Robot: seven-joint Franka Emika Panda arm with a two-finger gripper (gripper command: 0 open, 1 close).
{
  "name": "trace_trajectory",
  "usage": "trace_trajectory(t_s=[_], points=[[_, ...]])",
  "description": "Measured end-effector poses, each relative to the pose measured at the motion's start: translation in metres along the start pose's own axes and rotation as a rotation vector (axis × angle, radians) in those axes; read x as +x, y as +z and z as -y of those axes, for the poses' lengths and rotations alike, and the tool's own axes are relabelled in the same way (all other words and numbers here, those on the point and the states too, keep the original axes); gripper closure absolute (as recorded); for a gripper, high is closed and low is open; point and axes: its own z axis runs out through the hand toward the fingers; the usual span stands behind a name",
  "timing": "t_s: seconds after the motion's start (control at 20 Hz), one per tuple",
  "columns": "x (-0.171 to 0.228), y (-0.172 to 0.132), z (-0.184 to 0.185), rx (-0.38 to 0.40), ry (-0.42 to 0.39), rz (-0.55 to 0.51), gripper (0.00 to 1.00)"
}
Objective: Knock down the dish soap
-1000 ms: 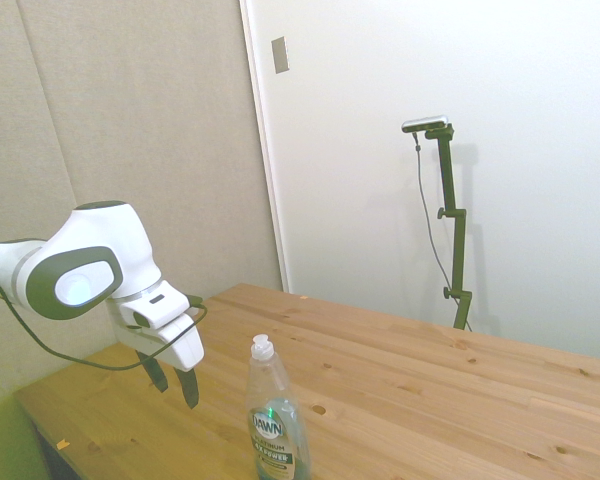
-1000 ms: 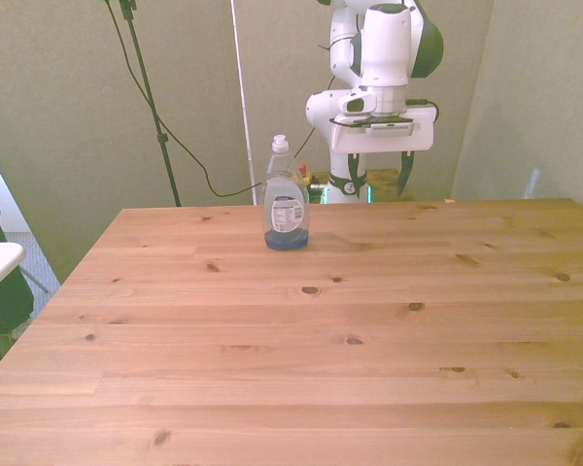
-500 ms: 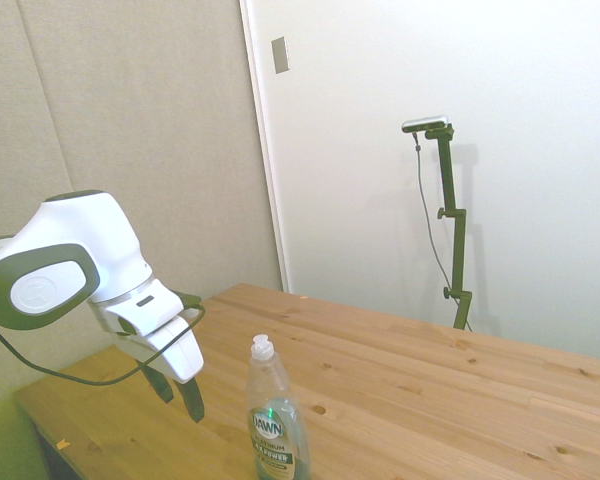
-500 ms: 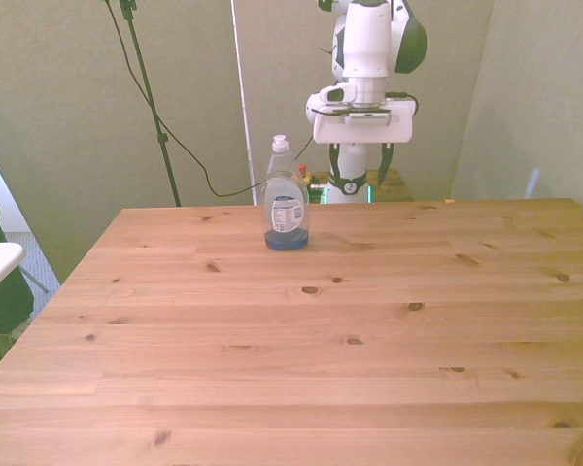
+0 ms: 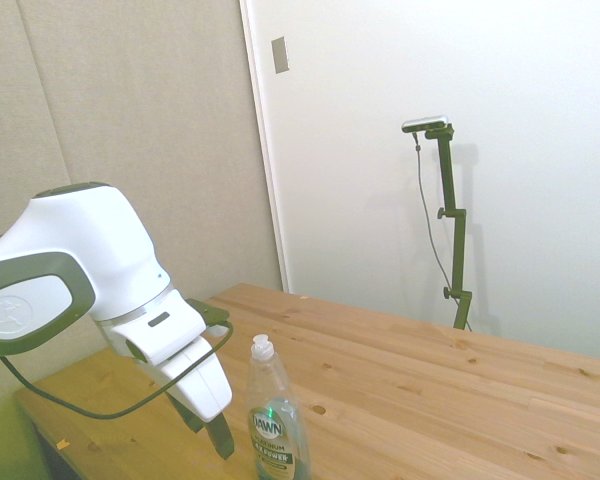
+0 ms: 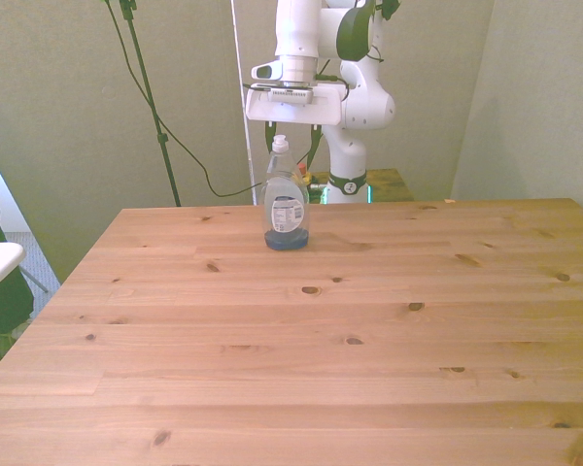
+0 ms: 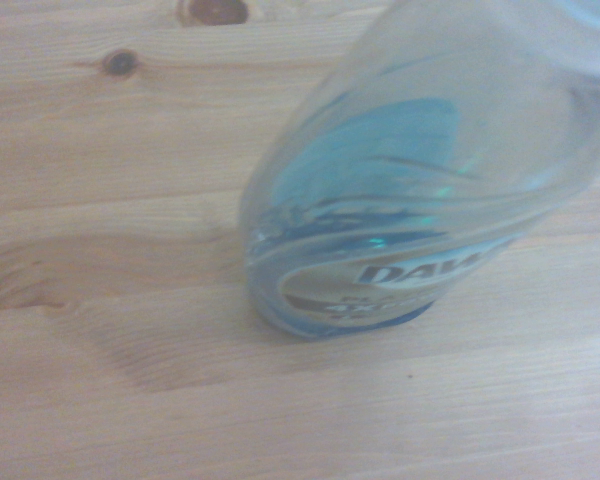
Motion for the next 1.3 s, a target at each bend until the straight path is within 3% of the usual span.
trace_trajectory(t_s=[0.5, 0.95, 1.3], points=[[0.031, 0.013, 0.029, -0.014, 0.005, -0.017, 1.00], [0.060, 0.031, 0.066, -0.007, 0.069, -0.051, 1.00], [0.104, 0.051, 0.109, 0.050, 0.144, -0.113, 1.00]])
